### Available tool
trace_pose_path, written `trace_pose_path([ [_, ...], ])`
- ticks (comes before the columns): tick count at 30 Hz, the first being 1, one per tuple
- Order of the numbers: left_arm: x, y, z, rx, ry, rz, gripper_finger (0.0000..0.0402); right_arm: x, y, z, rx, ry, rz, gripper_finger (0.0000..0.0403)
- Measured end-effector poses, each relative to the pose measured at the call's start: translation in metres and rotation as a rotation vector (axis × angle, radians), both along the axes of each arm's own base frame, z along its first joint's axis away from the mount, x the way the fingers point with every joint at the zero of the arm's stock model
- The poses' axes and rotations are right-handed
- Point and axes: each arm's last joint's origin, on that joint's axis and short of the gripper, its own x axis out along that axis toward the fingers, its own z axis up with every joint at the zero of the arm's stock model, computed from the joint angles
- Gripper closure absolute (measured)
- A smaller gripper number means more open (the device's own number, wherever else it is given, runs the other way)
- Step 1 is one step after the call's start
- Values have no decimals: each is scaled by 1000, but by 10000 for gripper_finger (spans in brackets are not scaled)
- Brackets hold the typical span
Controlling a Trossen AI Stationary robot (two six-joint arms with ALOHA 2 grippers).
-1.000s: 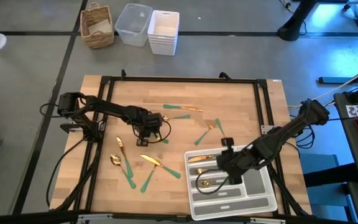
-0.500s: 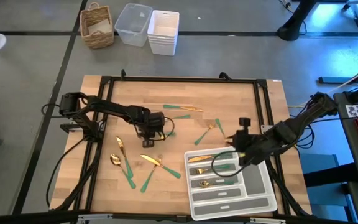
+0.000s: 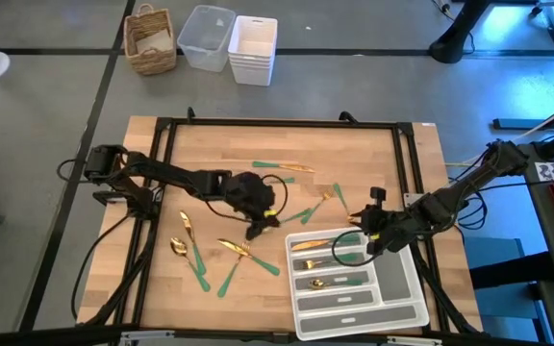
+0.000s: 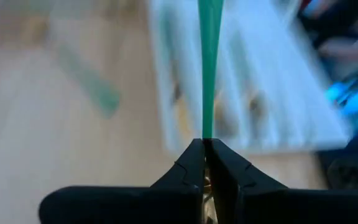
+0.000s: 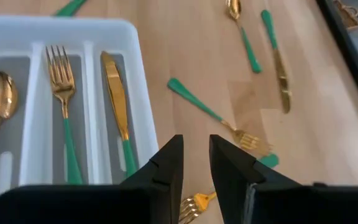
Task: Sort silverware
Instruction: Put the middle spoon into the silverware tray
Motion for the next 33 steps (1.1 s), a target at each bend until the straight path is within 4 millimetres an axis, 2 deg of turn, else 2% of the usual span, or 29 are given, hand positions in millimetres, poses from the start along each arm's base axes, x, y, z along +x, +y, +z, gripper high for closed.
trace_pose_path([
  [3, 14, -23, 4, -19, -171, 5, 398, -2, -2, -14, -5, 10, 0, 323],
  [7, 29, -49, 2, -8, -320, 6, 399, -7, -5, -11, -2, -8, 4, 323],
  [10, 47, -65, -2, 1, -322, 8, 398, -13, -10, -2, -16, -62, 18, 323],
  [15, 90, -92, -6, 13, -370, -39, 399, -28, -22, 15, -9, -185, -25, 323],
  [19, 122, -112, -23, 37, -341, -75, 395, -38, -29, 25, 38, -245, -22, 323],
  [22, 138, -122, -35, 52, -275, -88, 395, -44, -32, 29, 79, -265, -4, 323],
  [27, 151, -131, -58, 75, -198, -74, 397, -50, -35, 33, 144, -276, 42, 323],
  [33, 152, -133, -79, 43, -109, -12, 390, -51, -35, 33, 147, -276, 44, 323],
])
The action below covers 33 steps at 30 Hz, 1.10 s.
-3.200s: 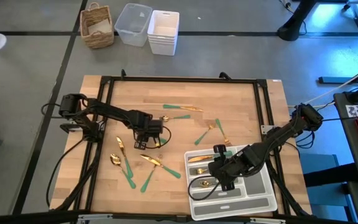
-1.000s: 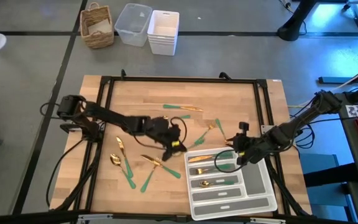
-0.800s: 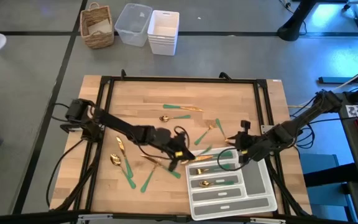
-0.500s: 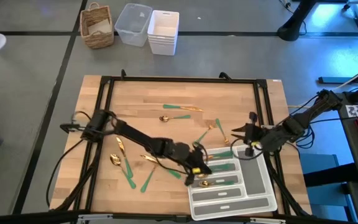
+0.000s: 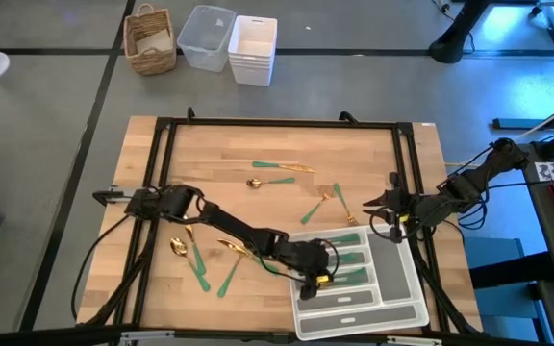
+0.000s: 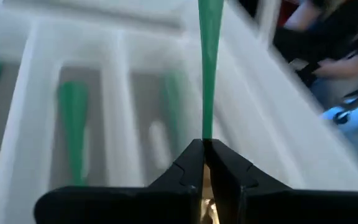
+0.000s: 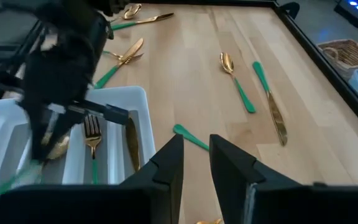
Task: Sort silverware
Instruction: Put the middle spoon into the silverware tray, then put the top green spoon into the silverware tray
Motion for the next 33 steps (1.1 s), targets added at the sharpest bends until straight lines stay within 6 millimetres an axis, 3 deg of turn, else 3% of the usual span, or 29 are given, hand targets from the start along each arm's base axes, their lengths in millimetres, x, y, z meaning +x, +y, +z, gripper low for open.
trace_pose_path([
  [8, -1, 2, -7, 31, 29, 7, 380, 0, 0, 0, 8, 5, 13, 323],
  [16, -1, 3, -7, 52, 24, -5, 309, 0, 1, 0, 8, 5, 13, 323],
  [21, -1, 2, -1, 87, 4, -27, 291, 0, 1, 0, 12, 5, 11, 323],
  [27, -8, 13, 48, 145, -47, -54, 303, 2, 2, 2, 33, -26, 8, 323],
  [33, -42, 45, 107, 244, 134, -58, 319, 22, 10, 4, 10, -148, -127, 323],
])
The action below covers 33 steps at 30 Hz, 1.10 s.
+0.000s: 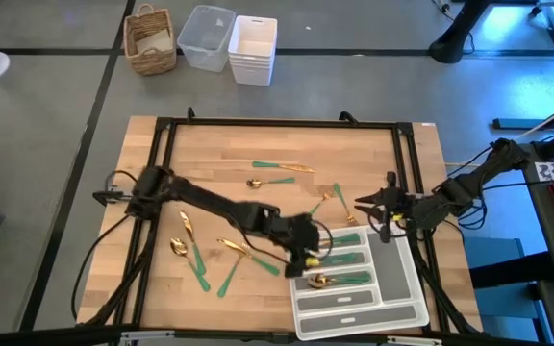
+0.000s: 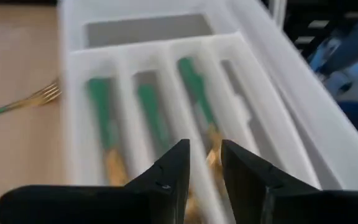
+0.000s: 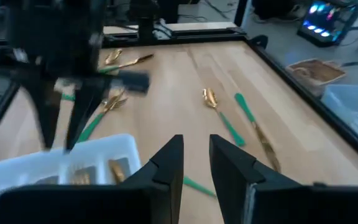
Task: Sort silverware
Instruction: Put the top green spoon into the silverware tray
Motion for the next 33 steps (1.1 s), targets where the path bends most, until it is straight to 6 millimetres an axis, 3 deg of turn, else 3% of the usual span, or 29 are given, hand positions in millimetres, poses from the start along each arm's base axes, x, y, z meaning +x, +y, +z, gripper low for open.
trace_pose_path([
  [5, -29, 32, 35, 94, 72, 30, 327, 24, 1, -7, -50, 29, -31, 323],
  [8, -38, 60, 40, 142, 92, 85, 329, 39, -4, -13, -45, 61, -38, 323],
  [14, -49, 130, 9, 161, 274, 257, 329, 51, -8, -23, 27, 150, 55, 323],
  [19, -61, 171, -13, 146, 356, 353, 329, 53, -6, -25, 42, 166, 87, 323],
  [26, -76, 208, -37, 209, 391, 356, 329, 59, -4, -31, 30, 188, 79, 323],
  [33, -80, 221, -63, 238, 383, 353, 329, 64, -2, -39, 10, 234, 76, 323],
])
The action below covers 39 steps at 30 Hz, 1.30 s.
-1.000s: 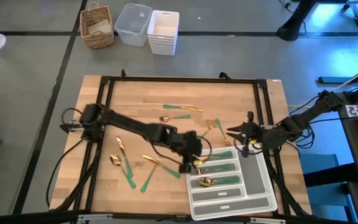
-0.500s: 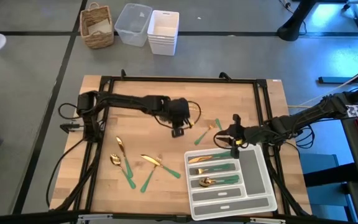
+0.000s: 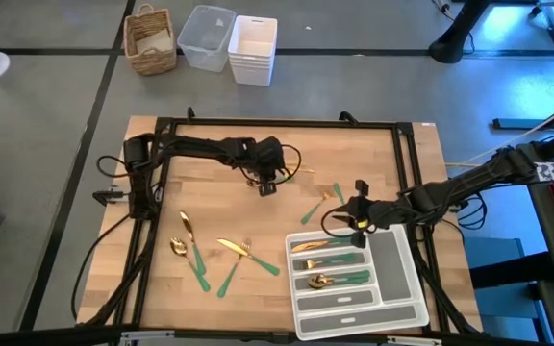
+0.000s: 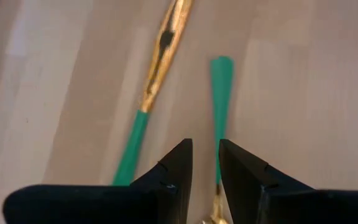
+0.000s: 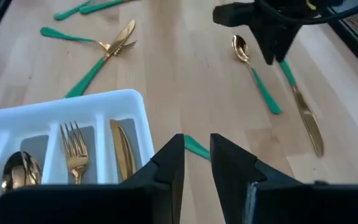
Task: Sort silverware
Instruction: Put the top green spoon into the silverware tray
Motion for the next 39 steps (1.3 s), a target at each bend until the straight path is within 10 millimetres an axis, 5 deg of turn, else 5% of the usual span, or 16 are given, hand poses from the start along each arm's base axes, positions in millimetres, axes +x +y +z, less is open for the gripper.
trace_pose_path([
  [28, -22, -4, -42, -27, 87, -18, 330, 7, 3, -9, -18, 46, 2, 323],
  [35, -21, -2, -43, -30, 61, 2, 390, 7, 3, -9, -17, 46, 2, 323],
  [39, -21, -2, -42, -41, 55, 30, 389, 7, 3, -9, -18, 46, 2, 323],
])
